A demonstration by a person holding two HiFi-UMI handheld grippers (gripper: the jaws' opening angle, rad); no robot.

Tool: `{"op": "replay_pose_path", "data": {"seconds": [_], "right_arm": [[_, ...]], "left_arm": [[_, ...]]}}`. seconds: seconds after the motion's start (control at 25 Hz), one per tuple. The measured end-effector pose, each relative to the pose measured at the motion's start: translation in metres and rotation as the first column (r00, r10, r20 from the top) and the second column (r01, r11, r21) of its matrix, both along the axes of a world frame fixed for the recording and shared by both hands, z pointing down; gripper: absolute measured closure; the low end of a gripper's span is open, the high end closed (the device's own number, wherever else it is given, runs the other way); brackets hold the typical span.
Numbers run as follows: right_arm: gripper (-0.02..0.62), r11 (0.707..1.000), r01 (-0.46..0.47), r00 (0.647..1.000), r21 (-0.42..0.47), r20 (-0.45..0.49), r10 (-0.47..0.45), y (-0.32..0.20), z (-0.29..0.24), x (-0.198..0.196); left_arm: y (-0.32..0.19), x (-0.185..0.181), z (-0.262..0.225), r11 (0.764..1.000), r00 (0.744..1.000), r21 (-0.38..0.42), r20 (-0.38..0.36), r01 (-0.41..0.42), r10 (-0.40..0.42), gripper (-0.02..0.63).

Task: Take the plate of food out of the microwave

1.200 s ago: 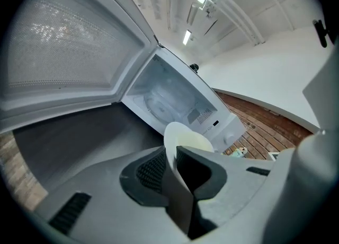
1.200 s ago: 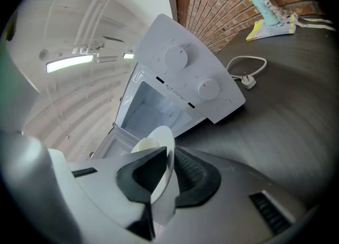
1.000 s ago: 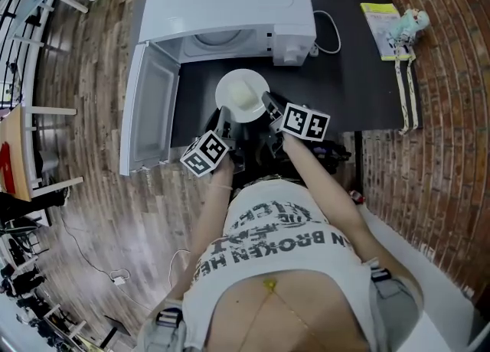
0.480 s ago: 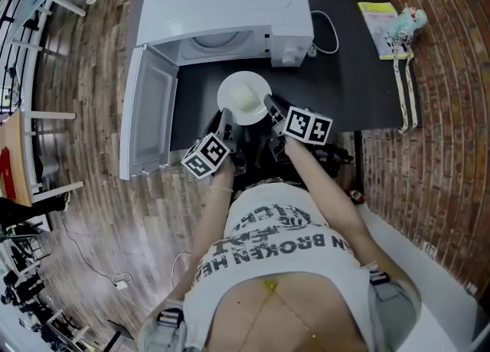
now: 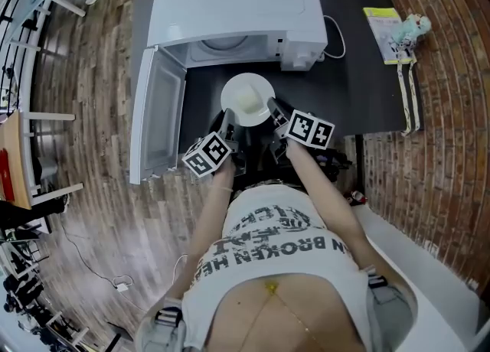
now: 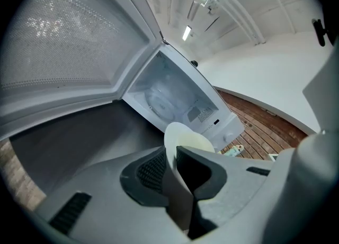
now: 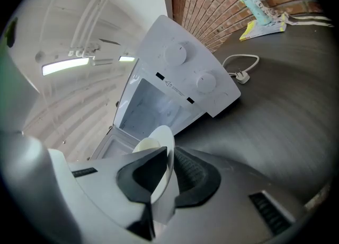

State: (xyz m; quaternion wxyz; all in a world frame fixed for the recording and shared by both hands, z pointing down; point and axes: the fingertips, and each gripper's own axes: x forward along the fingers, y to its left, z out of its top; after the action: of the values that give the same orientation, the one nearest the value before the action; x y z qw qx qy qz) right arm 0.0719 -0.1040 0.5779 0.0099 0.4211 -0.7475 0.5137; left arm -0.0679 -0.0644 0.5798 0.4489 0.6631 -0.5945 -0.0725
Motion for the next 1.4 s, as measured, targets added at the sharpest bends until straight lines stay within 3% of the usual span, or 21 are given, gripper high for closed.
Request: {"op": "replay_pose_path", "data": {"seconds": [0.8, 1.4], "right_arm": [[0.555, 0.993, -0.115, 0.993, 0.000, -0.011, 0.115, 0.014, -0.006, -0.029], [0.555, 0.970, -0.244, 0.970, 0.012, 0.006, 0.244, 0.040, 0.006, -0.047]], "left_arm": [[-0.001, -0.033, -0.002, 0.994, 0.993, 0.006, -0.029, -0.112, 0.112, 0.546], [0.008, -0.052, 0.008, 0.977, 0.977, 0.008, -0.027, -0.212, 0.213, 0.546]]}}
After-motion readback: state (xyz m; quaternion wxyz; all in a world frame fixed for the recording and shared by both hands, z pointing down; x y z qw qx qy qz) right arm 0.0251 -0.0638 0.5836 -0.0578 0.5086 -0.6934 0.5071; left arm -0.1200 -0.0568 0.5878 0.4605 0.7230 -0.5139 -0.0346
